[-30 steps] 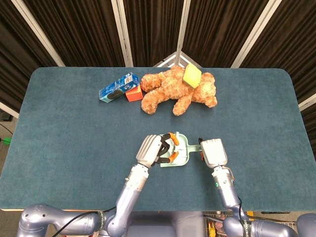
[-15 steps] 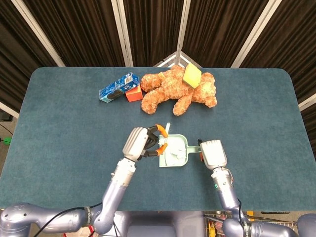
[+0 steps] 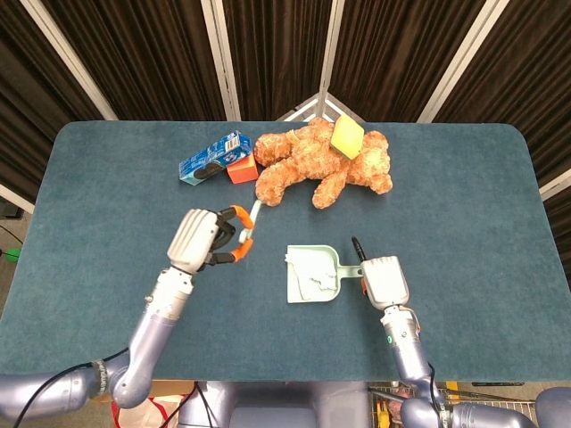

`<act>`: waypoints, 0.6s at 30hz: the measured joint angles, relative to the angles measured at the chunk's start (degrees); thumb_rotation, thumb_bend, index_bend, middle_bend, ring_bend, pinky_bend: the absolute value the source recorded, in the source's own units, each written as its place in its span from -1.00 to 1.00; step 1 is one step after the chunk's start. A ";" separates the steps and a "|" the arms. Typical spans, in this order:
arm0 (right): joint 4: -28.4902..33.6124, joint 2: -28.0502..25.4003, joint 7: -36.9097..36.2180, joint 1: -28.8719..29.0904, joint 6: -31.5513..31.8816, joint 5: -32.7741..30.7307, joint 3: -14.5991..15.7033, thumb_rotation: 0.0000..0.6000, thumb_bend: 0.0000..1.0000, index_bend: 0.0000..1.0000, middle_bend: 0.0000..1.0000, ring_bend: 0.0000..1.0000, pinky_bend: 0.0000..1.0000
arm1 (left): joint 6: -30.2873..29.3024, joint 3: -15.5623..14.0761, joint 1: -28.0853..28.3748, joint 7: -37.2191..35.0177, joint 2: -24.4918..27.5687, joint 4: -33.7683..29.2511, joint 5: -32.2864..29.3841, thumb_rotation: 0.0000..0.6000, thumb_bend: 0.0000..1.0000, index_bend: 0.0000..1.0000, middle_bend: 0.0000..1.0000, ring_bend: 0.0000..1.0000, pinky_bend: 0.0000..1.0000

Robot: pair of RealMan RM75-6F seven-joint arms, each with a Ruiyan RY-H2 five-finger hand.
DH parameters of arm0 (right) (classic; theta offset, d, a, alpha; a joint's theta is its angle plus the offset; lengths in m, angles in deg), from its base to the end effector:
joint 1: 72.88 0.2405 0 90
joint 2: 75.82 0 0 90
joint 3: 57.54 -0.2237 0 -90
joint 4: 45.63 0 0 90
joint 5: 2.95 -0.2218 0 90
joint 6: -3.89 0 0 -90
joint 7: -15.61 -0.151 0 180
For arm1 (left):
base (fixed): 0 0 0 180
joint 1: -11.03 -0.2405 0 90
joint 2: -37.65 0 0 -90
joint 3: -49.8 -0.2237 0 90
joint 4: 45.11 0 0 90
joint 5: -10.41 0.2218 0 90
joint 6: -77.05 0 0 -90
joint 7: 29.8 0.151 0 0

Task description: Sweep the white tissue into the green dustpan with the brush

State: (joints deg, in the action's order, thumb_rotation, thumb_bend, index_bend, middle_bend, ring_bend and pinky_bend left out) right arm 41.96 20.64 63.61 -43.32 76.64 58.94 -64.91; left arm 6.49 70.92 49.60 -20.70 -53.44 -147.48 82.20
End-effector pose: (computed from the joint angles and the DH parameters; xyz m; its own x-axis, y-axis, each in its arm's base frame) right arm -0.1588 -0.2740 -0.0370 0.6603 -0.1336 0.7390 -0.7495 -0.1784 0.6375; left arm -0.0197 0.3039 0.0285 -0.1306 0.1117 0.9851 0.8887 -0.4273 0.1663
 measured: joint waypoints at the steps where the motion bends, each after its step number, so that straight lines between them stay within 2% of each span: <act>1: 0.13 0.00 0.30 -0.04 0.10 -0.15 0.03 1.00 -0.04 -1.00 0.68 0.63 0.80 | 0.00 0.10 -0.19 -0.15 0.72 -0.25 -0.01 1.00 0.27 0.60 1.00 1.00 1.00; 10: 3.17 -1.63 2.35 -0.60 1.71 -1.00 0.00 1.00 -0.04 -1.00 0.68 0.62 0.81 | 1.58 -0.34 -1.45 0.32 8.06 -3.40 -0.82 1.00 0.27 0.61 1.00 1.00 1.00; 13: 4.22 -2.51 1.81 -0.89 2.18 -0.57 0.02 1.00 -0.04 -1.00 0.68 0.62 0.81 | 3.38 -1.30 -1.23 3.80 10.06 -4.25 -2.03 1.00 0.27 0.61 1.00 1.00 1.00; 18: 5.45 -4.11 0.93 -1.43 2.59 0.01 0.28 1.00 -0.04 -1.00 0.68 0.62 0.80 | 6.31 -3.24 -0.05 14.33 14.17 -5.70 -6.26 1.00 0.27 0.61 1.00 1.00 1.00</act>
State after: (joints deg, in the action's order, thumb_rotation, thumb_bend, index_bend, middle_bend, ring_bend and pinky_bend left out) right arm 47.41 16.53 64.53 -44.75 79.23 58.95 -64.63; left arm 12.80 67.69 49.55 -6.37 -39.27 -153.18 75.94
